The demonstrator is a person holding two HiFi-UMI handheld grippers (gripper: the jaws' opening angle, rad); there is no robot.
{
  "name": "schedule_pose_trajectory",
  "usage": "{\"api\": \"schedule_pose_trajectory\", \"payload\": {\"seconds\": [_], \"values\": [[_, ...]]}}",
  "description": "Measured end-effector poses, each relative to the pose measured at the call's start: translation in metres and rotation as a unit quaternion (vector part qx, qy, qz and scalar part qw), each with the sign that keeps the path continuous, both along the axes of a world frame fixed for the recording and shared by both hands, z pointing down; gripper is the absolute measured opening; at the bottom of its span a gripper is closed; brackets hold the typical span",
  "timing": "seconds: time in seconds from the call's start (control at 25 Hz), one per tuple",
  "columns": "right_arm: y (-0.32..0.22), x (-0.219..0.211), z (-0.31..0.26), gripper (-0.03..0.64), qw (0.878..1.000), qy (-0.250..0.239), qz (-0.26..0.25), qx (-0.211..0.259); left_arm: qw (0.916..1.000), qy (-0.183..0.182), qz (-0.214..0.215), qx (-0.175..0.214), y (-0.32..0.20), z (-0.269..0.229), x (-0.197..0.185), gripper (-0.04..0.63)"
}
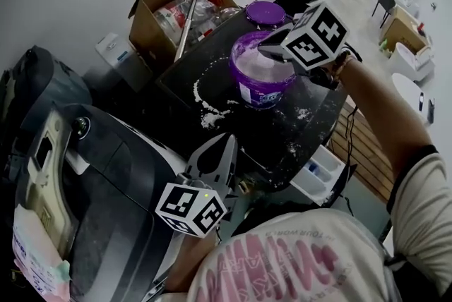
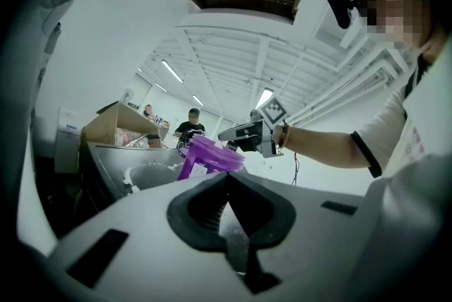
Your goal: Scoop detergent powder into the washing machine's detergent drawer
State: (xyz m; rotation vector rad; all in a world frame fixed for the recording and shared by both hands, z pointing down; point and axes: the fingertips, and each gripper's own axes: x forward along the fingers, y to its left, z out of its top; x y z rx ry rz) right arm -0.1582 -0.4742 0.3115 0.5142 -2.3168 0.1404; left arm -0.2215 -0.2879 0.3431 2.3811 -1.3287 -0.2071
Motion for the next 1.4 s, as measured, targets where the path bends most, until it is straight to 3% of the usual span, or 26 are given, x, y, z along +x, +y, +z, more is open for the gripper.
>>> {"api": "schedule_pose_trajectory", "payload": {"seconds": [0.24,0.52,0.8,1.4], "values": [[-0.007,0.023,-0.003,0.003,0.997,-0.003,0.040,0.062,1.0000,0.004,0.004,0.003,0.001,0.000,0.008,0.002],[-0.006,0.035,0.009,0.003,0.993,0.056,0.040,0.098,0.9999,0.006,0.012,0.003,0.007,0.000,0.014,0.002],[0.007,0.042,0.013,0.003,0.995,0.047,0.049,0.075,0.9998,0.011,0.015,0.006,0.013,-0.002,0.020,0.002],[0.036,0.043,0.004,0.003,0.994,-0.038,0.094,0.039,0.9996,0.011,0.024,0.007,0.028,0.000,0.031,0.002]]}}
